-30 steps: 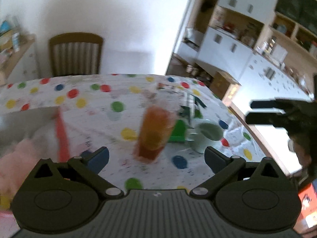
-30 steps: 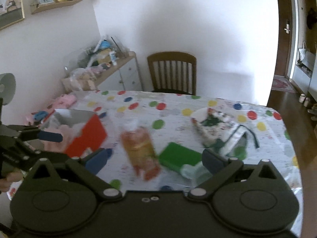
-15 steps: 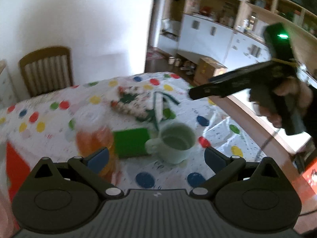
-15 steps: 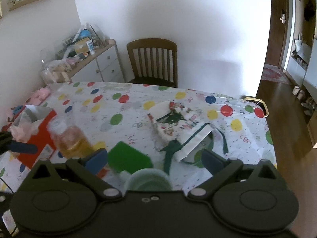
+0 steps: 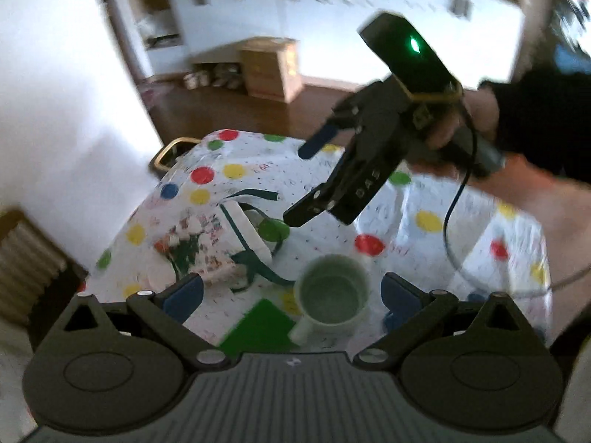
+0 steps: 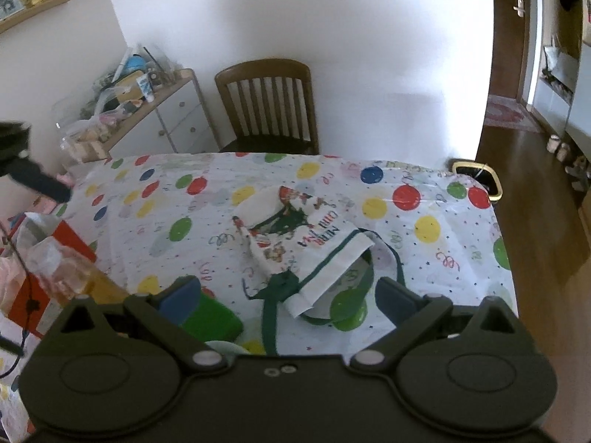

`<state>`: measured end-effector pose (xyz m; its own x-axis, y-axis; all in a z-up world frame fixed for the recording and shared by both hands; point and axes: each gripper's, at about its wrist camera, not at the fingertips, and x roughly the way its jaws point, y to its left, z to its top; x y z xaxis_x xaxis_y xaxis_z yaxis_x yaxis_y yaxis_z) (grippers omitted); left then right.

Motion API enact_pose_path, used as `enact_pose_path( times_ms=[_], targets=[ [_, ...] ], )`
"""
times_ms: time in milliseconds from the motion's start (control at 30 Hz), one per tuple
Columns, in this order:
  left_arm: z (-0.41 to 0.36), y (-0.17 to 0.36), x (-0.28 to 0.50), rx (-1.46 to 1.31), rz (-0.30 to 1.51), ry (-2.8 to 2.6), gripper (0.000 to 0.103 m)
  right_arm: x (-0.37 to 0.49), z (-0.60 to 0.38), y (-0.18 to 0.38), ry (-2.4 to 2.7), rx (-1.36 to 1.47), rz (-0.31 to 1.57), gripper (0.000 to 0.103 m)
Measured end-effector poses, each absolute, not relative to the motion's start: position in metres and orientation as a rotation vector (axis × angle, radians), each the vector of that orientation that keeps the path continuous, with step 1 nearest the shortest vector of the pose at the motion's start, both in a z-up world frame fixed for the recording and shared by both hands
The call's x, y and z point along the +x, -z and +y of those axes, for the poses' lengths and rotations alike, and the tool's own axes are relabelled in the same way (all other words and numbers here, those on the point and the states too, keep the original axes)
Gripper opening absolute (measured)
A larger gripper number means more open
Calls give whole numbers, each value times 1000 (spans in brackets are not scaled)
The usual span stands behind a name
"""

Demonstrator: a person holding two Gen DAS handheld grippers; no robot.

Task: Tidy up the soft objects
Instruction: 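Close the left tool on the green sponge while the right tool grasps the Christmas tote bag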

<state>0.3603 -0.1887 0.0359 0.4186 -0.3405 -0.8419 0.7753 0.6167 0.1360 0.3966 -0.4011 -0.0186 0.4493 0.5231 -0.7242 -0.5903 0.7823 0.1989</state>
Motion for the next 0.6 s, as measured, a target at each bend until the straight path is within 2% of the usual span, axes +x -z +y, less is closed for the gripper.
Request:
enact_pose_path(
  times_ms=[200, 600],
  targets=[
    [-206, 2, 389, 750, 1005, 912, 103, 411, -408, 29, -660, -87, 883, 101],
    [-202, 68, 444, 860, 1187, 1040, 103, 440, -397, 62, -610, -55, 953, 98]
  ],
)
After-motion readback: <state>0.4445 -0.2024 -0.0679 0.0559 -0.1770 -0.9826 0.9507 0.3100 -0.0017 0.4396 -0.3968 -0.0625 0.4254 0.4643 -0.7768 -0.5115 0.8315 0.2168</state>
